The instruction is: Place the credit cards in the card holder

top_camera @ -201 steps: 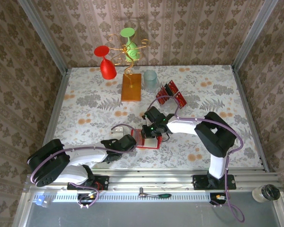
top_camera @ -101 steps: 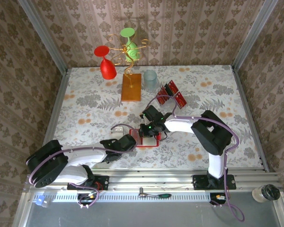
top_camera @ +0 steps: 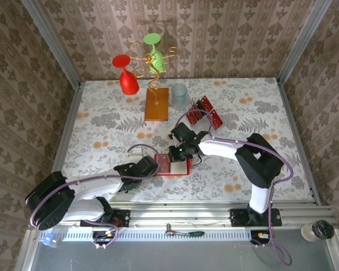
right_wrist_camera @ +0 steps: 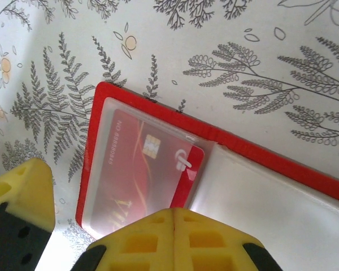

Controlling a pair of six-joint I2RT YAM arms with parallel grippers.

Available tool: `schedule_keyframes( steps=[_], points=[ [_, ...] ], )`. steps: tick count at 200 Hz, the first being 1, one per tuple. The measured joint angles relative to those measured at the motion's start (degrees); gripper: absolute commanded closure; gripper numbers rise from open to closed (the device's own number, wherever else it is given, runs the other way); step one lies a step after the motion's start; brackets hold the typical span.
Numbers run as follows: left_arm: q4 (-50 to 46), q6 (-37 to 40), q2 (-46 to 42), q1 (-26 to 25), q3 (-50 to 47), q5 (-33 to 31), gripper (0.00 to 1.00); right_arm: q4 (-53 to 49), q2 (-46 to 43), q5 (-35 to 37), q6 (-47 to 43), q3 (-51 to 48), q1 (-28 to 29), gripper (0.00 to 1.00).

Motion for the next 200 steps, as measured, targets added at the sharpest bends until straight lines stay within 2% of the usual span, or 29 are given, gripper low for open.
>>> schedule_keyframes(
  steps=[60,200],
  points=[
    [-0.8,0.0,3.3,0.0,0.0,1.0,0.0,-0.8,1.9,0.1,-0.9,1.7,0.0,0.98],
    [-0.4,0.0,4.2,0.0,0.5,1.0,0.0,-1.0,5.6,-0.9,-0.9,3.7,0.3,1.0]
  ],
)
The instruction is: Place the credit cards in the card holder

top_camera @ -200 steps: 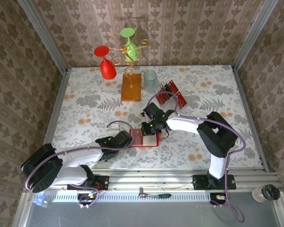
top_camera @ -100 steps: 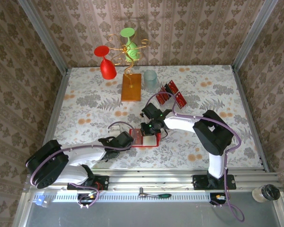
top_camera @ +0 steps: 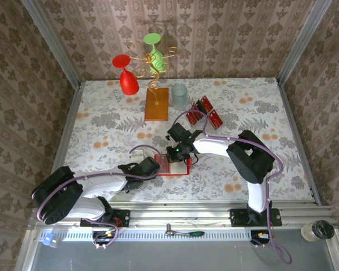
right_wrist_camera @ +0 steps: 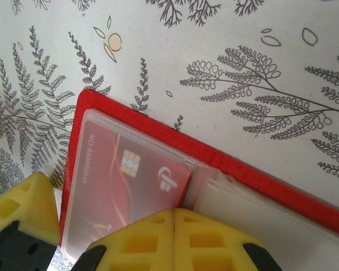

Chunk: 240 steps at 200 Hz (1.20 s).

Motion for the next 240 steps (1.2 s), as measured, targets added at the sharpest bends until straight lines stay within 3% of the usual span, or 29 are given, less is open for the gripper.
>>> schedule_keyframes(
  steps=[87,144,240],
  points=[
    [0.1,0.0,0.0,0.0,0.0,0.0,0.0,-0.2,-1.4,0.0,0.0,0.0,0.2,0.94],
    [0.2,0.2,0.0,0.0,0.0,0.0,0.0,-0.1,-6.2,0.0,0.0,-1.1,0.4,0.94],
    [0.1,0.2,-0.1,0.0,0.0,0.0,0.0,1.4,-6.3,-0.3,2.2,-4.2,1.4,0.96]
  ],
)
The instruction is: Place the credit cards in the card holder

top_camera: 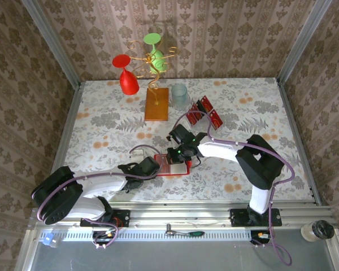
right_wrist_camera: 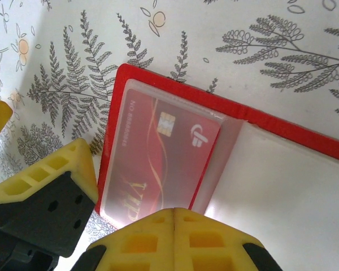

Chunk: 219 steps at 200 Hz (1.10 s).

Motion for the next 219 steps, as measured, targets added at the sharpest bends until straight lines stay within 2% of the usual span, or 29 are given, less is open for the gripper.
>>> schedule_keyframes(
  steps=[80,153,187,219],
  points=[
    [0.0,0.0,0.0,0.0,0.0,0.0,0.0,1.9,3.5,-0.2,0.9,-0.2,1.2,0.96],
    [-0.1,0.0,-0.1,0.0,0.0,0.0,0.0,1.5,3.2,-0.4,1.0,0.0,1.3,0.95],
    [-1.4,0.2,-3.7,0.0,0.0,0.0,0.0,-0.4,-0.2,-0.4,0.3,0.0,0.4,0.92],
    [-2.6,1.1,-7.8,0.0,1.5,0.4,0.0,-1.6,-2.9,-0.3,-1.1,0.0,-2.8,0.91]
  ],
)
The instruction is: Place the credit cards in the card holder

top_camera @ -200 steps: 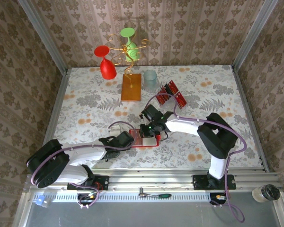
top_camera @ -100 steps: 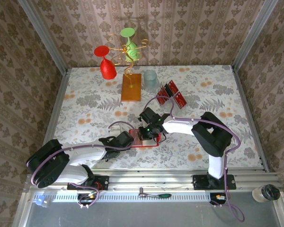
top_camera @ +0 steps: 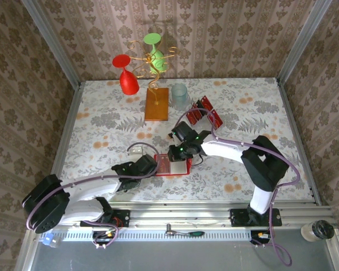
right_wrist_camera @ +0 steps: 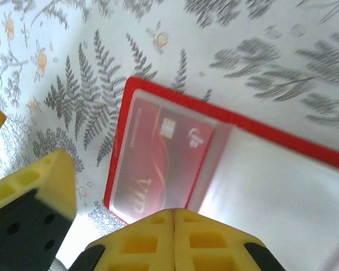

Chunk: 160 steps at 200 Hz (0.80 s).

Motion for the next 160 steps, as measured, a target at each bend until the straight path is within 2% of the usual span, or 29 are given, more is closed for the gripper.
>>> schedule_keyframes(
  steps=[57,106,160],
  points=[
    [0.1,1.3,2.9,-1.6,5.8,1.1,0.0,-1.7,-0.2,0.8,-3.0,-0.6,-4.7,0.92],
    [2.4,1.5,10.5,-5.1,10.0,1.9,0.0,-2.5,0.5,1.0,-4.6,-0.7,-5.1,0.94],
    [3.7,1.5,13.9,-7.0,10.5,2.5,0.0,-2.5,3.6,0.9,-4.9,-0.7,-5.1,0.94]
  ],
)
